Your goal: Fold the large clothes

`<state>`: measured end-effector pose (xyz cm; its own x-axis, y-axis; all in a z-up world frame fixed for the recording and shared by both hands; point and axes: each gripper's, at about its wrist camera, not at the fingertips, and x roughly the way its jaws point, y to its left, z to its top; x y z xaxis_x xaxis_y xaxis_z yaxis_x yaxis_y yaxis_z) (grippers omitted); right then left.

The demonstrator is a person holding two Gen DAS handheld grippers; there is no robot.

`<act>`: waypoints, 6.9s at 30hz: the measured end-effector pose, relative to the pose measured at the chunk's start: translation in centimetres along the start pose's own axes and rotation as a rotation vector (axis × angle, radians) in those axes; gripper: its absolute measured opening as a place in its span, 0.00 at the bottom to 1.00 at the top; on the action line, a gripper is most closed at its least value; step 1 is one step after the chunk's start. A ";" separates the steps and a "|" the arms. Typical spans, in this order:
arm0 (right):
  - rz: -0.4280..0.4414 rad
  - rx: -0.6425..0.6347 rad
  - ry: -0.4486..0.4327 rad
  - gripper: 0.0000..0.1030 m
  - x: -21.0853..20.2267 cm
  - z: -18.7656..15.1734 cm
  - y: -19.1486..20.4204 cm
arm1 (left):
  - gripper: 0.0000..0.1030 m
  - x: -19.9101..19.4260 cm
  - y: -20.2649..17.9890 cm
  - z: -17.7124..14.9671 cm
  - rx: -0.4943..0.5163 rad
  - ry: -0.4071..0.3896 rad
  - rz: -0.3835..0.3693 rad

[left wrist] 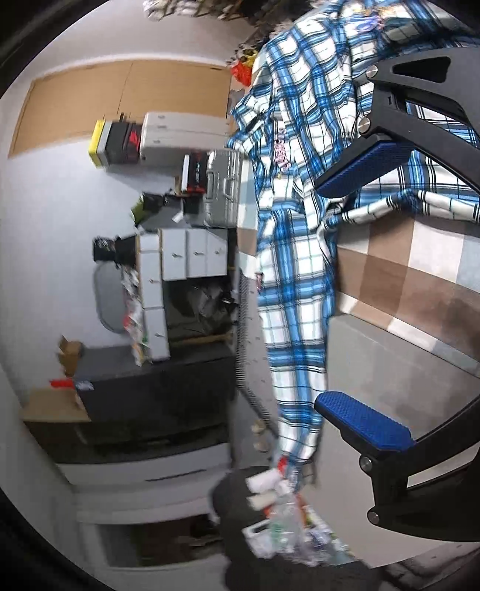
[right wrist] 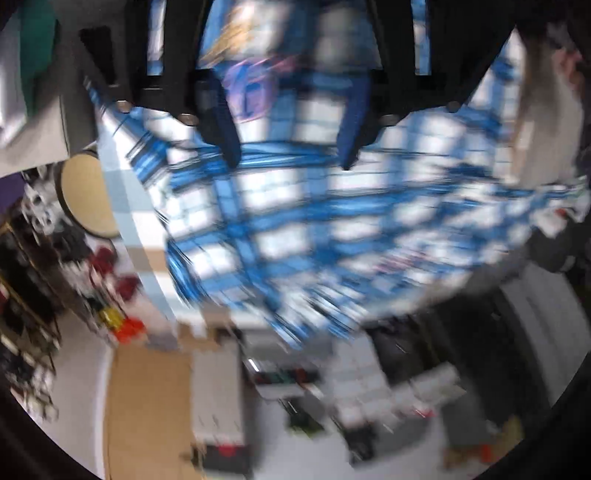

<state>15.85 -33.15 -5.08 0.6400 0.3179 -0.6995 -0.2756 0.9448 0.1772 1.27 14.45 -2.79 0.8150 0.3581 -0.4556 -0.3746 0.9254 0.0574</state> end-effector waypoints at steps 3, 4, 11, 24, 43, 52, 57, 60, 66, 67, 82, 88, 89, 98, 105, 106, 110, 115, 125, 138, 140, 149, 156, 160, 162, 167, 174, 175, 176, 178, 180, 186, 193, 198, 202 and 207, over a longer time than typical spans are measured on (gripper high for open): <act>0.150 0.011 -0.204 0.91 -6.9 -2.6 4.5 | 0.99 0.4 1.0 -0.4 -0.035 0.051 0.001; 0.183 0.024 -0.258 0.94 -8.2 -3.2 5.5 | 0.99 0.4 1.6 -0.5 -0.038 0.054 0.009; 0.258 -0.020 -0.572 1.00 -12.1 -10.9 10.7 | 0.99 0.3 9.5 1.6 -0.136 0.122 -0.003; 0.348 0.008 -0.360 1.00 -7.3 -11.6 10.1 | 0.99 11.5 23.2 1.0 -0.539 0.513 -0.072; 0.282 -0.049 -0.310 1.00 -6.3 -12.2 11.1 | 0.03 21.2 24.4 0.7 -0.710 0.555 -0.102; 0.287 -0.049 -0.313 1.00 -7.2 -12.3 11.3 | 0.03 14.4 22.1 9.8 -0.501 0.256 -0.116; 0.289 -0.025 -0.348 1.00 -8.4 -12.1 10.7 | 0.03 8.3 15.0 15.5 -0.299 0.077 -0.207; 0.278 0.018 -0.368 1.00 -9.1 -11.9 9.6 | 0.03 4.6 9.1 18.3 -0.190 0.009 -0.313; 0.094 0.168 -0.399 1.00 -10.0 -11.5 6.1 | 0.03 0.5 -8.7 19.8 0.095 0.088 -0.431; 0.019 0.165 -0.400 1.00 -10.1 -11.4 5.9 | 0.03 0.3 -11.4 19.6 0.129 0.107 -0.462; -0.244 0.491 -0.295 1.00 -9.6 -12.2 -3.8 | 0.04 7.5 -43.2 -0.1 0.438 0.583 -0.618; -0.158 0.521 -0.266 1.00 -8.5 -12.0 -3.7 | 0.43 5.5 -41.8 0.2 0.484 0.544 -0.721; -0.152 0.505 -0.261 1.00 -8.4 -11.9 -3.2 | 0.52 4.9 -40.6 1.8 0.495 0.503 -0.727; -0.137 0.519 -0.246 1.00 -8.1 -12.3 -2.5 | 0.77 12.0 -29.5 5.5 0.416 0.462 -0.509; -0.119 0.490 -0.204 1.00 -7.1 -11.9 -2.3 | 0.77 18.5 -23.5 1.2 0.285 0.621 -0.393; -0.116 0.473 -0.198 1.00 -6.9 -11.7 -2.1 | 0.77 19.2 -23.2 0.4 0.282 0.638 -0.382; -0.155 0.362 -0.175 1.00 -5.9 -11.0 -1.0 | 0.77 21.5 -22.8 -1.0 0.284 0.674 -0.386; -0.141 0.367 -0.122 1.00 -4.3 -11.0 -0.5 | 0.78 20.7 -21.9 1.7 0.209 0.706 -0.568; -0.085 0.308 -0.140 1.00 -4.7 -10.6 1.3 | 0.79 24.0 -25.7 7.5 0.219 0.573 -0.500; 0.024 0.347 -0.140 1.00 -5.7 -10.7 0.4 | 0.82 23.7 -27.8 6.8 0.324 0.620 -0.501; 0.042 0.348 -0.158 1.00 -6.2 -10.6 0.7 | 0.83 21.4 -29.1 7.2 0.330 0.594 -0.571; 0.051 0.344 -0.149 1.00 -6.3 -10.8 0.8 | 0.83 22.7 -37.2 -0.7 0.502 0.690 -0.488; 0.005 0.318 -0.173 1.00 -6.8 -10.7 0.2 | 0.91 24.0 -38.4 -1.8 0.396 0.727 -0.433; 0.049 0.388 -0.151 1.00 -6.6 -11.0 -0.7 | 0.90 19.8 -39.5 0.3 0.360 0.721 -0.595; 0.056 0.382 -0.157 1.00 -6.9 -10.9 -0.4 | 0.90 17.6 -40.6 0.1 0.393 0.704 -0.657; 0.069 0.308 -0.175 1.00 -7.2 -10.8 1.0 | 0.90 17.3 -43.7 -3.6 0.465 0.758 -0.623; 0.017 0.283 -0.190 1.00 -7.3 -10.5 0.6 | 0.93 15.4 -45.4 -6.0 0.517 0.736 -0.588; 0.011 0.283 -0.180 1.00 -7.2 -10.6 0.3 | 0.93 15.1 -44.8 -5.8 0.492 0.747 -0.608; 0.003 0.292 -0.165 1.00 -6.9 -10.7 -0.1 | 0.93 14.9 -43.5 -5.4 0.475 0.740 -0.626; 0.005 0.323 -0.145 1.00 -6.5 -10.8 -0.7 | 0.93 14.1 -41.4 -5.0 0.498 0.680 -0.598; 0.016 0.358 -0.135 1.00 -6.4 -11.0 -1.2 | 0.93 13.9 -38.8 -4.9 0.566 0.609 -0.552; -0.011 0.330 -0.148 1.00 -6.5 -11.1 -0.2 | 0.93 15.6 -32.5 -5.9 0.553 0.675 -0.484; -0.095 0.261 -0.121 1.00 -5.5 -11.3 0.5 | 0.93 12.8 -30.9 -9.6 0.486 0.609 -0.512; -0.171 0.270 -0.125 1.00 -5.4 -11.4 -0.9 | 0.93 8.6 -31.0 -11.9 0.463 0.689 -0.586; -0.206 0.306 -0.070 1.00 -4.3 -11.6 -2.4 | 0.93 5.0 -29.9 -13.5 0.536 0.660 -0.552; -0.222 0.342 0.012 1.00 -2.6 -12.4 -3.5 | 0.96 3.9 -29.0 -15.9 0.553 0.711 -0.540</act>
<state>6.27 -38.29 -12.44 0.6481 0.1039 -0.7544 0.1242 0.9630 0.2394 8.33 -12.97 -20.34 0.2993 -0.1091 -0.9479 0.3617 0.9323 0.0069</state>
